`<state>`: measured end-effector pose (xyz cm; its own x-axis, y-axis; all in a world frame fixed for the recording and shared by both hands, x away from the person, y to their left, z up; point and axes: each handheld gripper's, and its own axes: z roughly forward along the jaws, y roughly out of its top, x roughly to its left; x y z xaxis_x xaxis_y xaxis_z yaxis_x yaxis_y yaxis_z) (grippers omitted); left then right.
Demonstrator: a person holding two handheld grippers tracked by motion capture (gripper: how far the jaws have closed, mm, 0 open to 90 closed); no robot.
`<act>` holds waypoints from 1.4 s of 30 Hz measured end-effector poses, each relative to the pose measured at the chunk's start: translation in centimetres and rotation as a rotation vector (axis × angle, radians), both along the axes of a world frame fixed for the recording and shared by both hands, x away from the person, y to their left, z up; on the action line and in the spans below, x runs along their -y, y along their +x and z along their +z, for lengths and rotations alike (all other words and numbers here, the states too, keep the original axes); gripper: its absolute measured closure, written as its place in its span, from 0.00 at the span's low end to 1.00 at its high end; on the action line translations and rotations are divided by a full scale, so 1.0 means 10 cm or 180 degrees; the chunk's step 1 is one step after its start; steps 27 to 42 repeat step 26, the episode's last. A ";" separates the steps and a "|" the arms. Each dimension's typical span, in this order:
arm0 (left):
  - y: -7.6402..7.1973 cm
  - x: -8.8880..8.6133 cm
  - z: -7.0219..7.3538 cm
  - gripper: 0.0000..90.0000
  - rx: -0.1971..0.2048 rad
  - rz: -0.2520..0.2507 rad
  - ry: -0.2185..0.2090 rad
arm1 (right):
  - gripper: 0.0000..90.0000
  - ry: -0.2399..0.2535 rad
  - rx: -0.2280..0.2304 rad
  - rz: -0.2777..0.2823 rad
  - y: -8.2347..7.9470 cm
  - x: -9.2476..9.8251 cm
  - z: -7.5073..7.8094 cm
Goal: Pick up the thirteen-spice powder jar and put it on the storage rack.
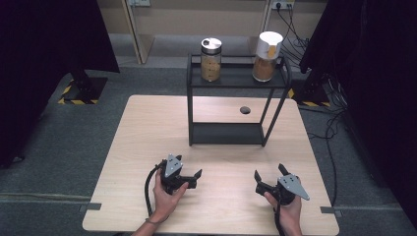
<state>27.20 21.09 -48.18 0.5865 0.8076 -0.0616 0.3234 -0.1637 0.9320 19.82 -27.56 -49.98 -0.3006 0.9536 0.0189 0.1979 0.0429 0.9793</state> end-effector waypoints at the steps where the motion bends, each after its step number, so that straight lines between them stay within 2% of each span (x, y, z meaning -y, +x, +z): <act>1: 0.00 0.00 0.00 0.02 0.0000 -0.0002 0.0000 | 0.07 0.0015 -0.0004 -0.0006 0.00 0.00 0.00; 42: 0.00 0.00 0.00 0.02 -0.0011 -0.0009 -0.0008 | 0.06 0.0035 0.0040 -0.0021 -0.02 0.01 -0.02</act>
